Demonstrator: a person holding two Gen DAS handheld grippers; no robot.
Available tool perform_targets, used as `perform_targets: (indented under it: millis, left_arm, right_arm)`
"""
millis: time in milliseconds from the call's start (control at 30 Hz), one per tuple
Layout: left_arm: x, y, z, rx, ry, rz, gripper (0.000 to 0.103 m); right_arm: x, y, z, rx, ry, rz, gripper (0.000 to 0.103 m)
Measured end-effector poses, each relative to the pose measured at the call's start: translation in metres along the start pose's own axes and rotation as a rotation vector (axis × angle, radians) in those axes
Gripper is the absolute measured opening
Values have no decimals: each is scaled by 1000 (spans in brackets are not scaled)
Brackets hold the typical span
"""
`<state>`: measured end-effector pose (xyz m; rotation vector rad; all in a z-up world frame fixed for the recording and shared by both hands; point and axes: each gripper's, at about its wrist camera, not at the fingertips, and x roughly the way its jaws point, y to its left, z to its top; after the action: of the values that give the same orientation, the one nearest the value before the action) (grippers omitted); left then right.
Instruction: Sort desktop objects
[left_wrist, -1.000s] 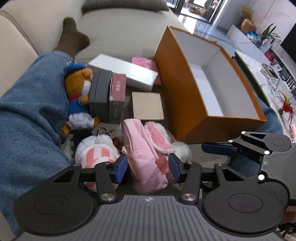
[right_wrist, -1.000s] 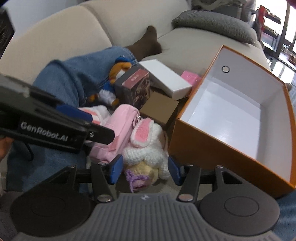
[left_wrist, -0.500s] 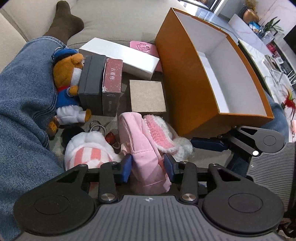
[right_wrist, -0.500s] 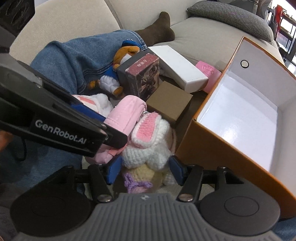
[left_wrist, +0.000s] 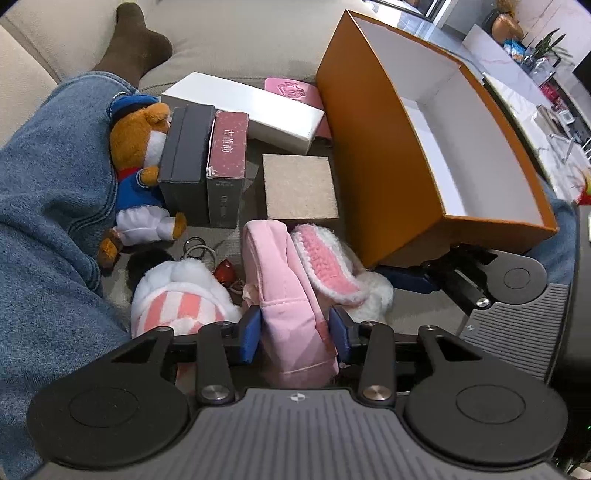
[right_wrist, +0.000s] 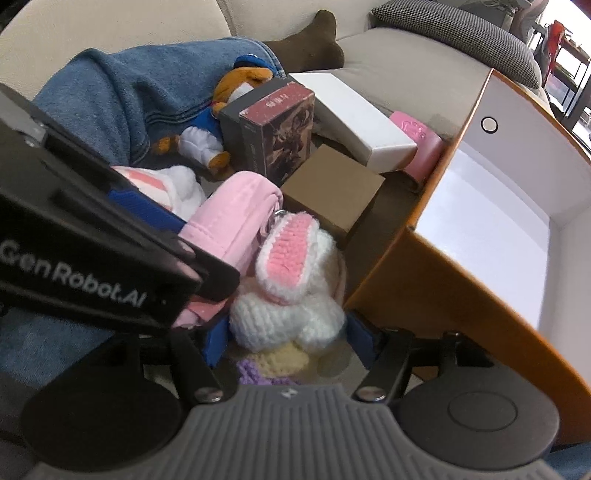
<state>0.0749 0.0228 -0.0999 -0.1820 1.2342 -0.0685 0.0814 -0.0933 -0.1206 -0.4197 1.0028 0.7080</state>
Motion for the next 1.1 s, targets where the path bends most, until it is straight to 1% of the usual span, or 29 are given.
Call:
perform_targets:
  millis: [67, 133, 167, 200, 333, 433, 500, 567, 600, 633, 733, 800, 900, 1000, 1067, 1100]
  left_arm:
    - [-1, -1, -1, 15, -5, -1, 47]
    - [-2, 3, -3, 6, -15, -16, 47]
    - [-3, 5, -3, 1, -20, -22, 46]
    - [-4, 7, -4, -9, -25, -31, 43]
    - [-7, 6, -9, 16, -28, -43, 38]
    - [-14, 2, -17, 44, -26, -68, 36]
    - [-16, -3, -21, 73, -17, -82, 36]
    - [-9, -5, -23, 83, 7, -81, 36]
    - [-3, -5, -23, 72, 20, -71, 36]
    - [-2, -4, -24, 62, 19, -77, 36]
    - [-2, -2, -24, 47, 6, -96, 37]
    - [-2, 2, -26, 29, 4, -103, 37]
    - [-5, 12, -30, 0, -17, -107, 37]
    - [-6, 19, -34, -19, -24, -123, 36]
    - [-6, 21, -34, -16, -25, -122, 36]
    - [-6, 22, -34, -19, -24, -128, 36]
  right_arm:
    - [4, 1, 0, 8, -3, 6, 69]
    - [3, 3, 0, 8, -3, 2, 66]
    - [1, 3, 0, 9, -1, 3, 64]
    - [-2, 2, -1, 17, 4, 7, 63]
    - [-6, -12, -11, 114, 59, 70, 63]
    - [-10, -17, -21, 155, 80, 79, 63]
    - [-15, -21, -25, 181, 92, 78, 62]
    - [-19, -25, -28, 197, 106, 68, 61]
    - [-19, -26, -28, 203, 115, 62, 61]
    - [-19, -27, -29, 208, 119, 61, 61]
    - [-20, -26, -31, 214, 117, 32, 65]
    - [-24, -17, -30, 167, 104, -9, 66]
    - [-32, 5, -27, 36, 79, -71, 68]
    - [-35, 24, -26, -83, 64, -79, 70]
    - [-26, 30, -26, -120, 88, -72, 72]
    - [-19, 32, -25, -139, 93, -83, 73]
